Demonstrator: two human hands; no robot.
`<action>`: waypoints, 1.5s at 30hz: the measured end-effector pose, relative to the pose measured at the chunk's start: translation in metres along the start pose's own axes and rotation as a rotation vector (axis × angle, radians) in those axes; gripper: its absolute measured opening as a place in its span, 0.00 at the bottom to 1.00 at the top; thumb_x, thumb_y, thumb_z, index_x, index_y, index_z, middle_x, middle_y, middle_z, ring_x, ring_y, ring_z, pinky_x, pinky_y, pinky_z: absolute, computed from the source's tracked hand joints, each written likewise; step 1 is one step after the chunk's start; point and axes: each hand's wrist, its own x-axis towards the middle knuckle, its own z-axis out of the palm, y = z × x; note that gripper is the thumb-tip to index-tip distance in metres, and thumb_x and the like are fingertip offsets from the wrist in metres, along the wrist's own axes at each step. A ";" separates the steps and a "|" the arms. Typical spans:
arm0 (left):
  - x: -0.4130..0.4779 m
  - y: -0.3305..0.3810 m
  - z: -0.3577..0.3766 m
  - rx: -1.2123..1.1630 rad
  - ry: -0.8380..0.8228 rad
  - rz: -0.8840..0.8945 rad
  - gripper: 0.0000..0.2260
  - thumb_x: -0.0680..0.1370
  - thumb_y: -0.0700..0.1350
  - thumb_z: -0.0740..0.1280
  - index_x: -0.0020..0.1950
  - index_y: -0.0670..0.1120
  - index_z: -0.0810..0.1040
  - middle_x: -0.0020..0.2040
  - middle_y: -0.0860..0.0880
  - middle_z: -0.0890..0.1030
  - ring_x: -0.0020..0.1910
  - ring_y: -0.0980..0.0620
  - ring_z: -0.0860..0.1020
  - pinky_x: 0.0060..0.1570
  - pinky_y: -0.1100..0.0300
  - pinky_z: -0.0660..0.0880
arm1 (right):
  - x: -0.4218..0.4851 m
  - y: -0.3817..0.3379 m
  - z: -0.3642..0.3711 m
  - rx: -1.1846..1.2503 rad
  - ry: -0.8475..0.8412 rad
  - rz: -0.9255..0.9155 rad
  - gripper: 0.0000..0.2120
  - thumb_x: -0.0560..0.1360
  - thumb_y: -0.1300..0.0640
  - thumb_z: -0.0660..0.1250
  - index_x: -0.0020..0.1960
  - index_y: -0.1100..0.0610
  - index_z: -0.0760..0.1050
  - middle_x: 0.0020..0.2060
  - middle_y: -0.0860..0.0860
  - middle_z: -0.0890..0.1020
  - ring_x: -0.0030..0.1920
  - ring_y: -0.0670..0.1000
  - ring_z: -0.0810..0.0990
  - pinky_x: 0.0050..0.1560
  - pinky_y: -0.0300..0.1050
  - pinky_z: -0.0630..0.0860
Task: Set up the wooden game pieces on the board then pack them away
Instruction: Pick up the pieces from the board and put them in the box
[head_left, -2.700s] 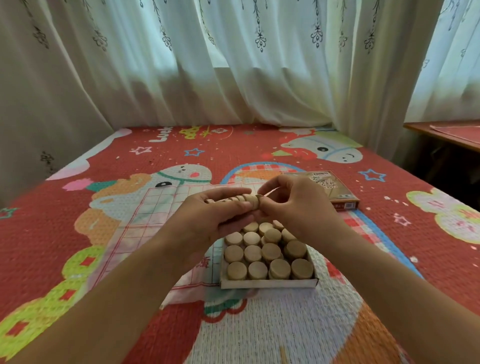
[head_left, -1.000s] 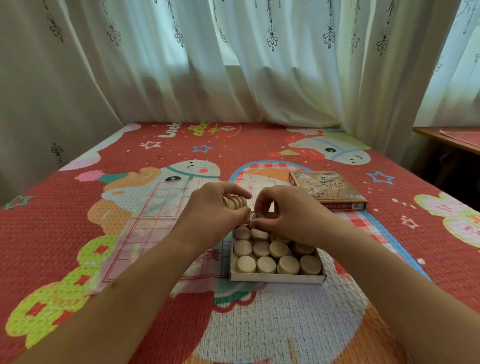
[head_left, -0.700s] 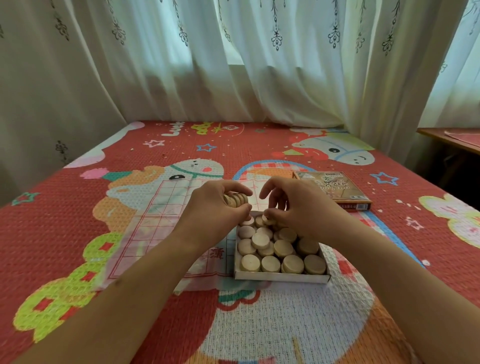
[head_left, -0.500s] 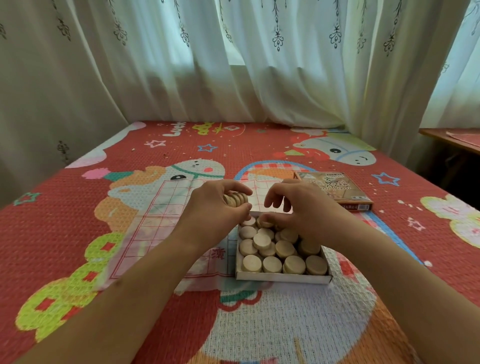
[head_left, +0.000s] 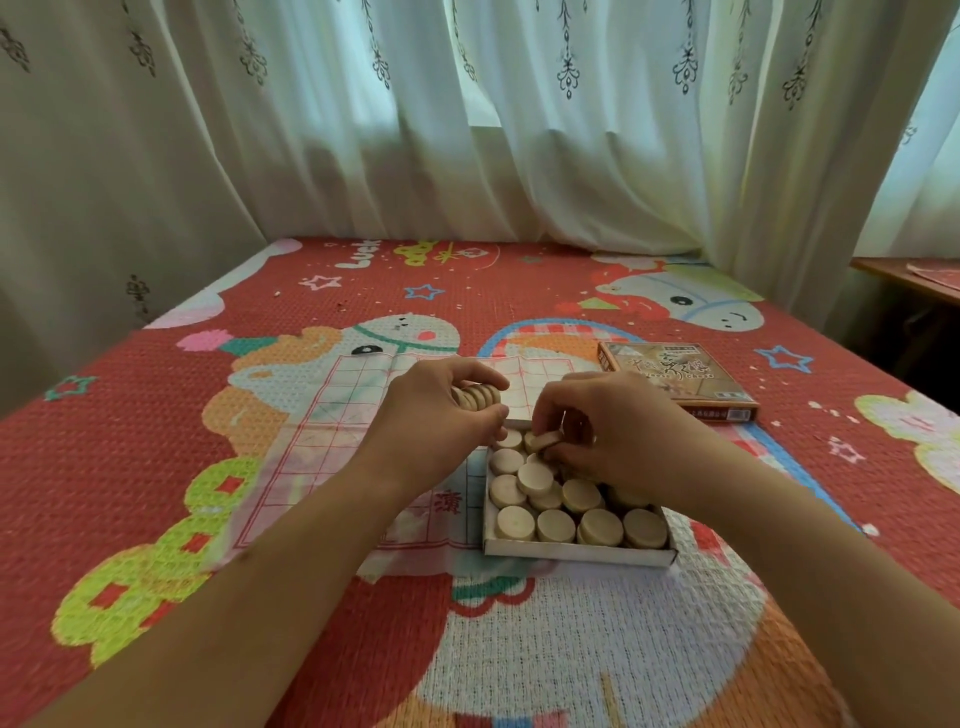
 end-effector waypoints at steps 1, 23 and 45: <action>0.000 0.000 -0.001 0.000 0.001 -0.003 0.09 0.74 0.35 0.72 0.51 0.46 0.83 0.41 0.46 0.84 0.37 0.53 0.85 0.47 0.52 0.83 | -0.003 0.000 -0.002 -0.008 -0.024 -0.005 0.06 0.73 0.57 0.72 0.49 0.49 0.79 0.40 0.40 0.78 0.39 0.38 0.75 0.40 0.30 0.73; 0.000 0.001 -0.003 -0.024 0.027 -0.041 0.07 0.75 0.36 0.71 0.51 0.44 0.83 0.40 0.45 0.85 0.38 0.52 0.85 0.47 0.54 0.83 | 0.005 0.015 0.013 0.103 0.080 0.077 0.06 0.73 0.48 0.70 0.47 0.47 0.77 0.44 0.42 0.79 0.46 0.44 0.75 0.46 0.42 0.73; -0.003 0.004 -0.007 -0.133 0.019 -0.086 0.08 0.75 0.35 0.72 0.52 0.43 0.83 0.42 0.43 0.84 0.39 0.50 0.86 0.46 0.55 0.83 | -0.013 0.021 -0.007 0.195 -0.300 0.193 0.46 0.60 0.27 0.68 0.74 0.35 0.55 0.74 0.36 0.55 0.74 0.45 0.54 0.75 0.54 0.57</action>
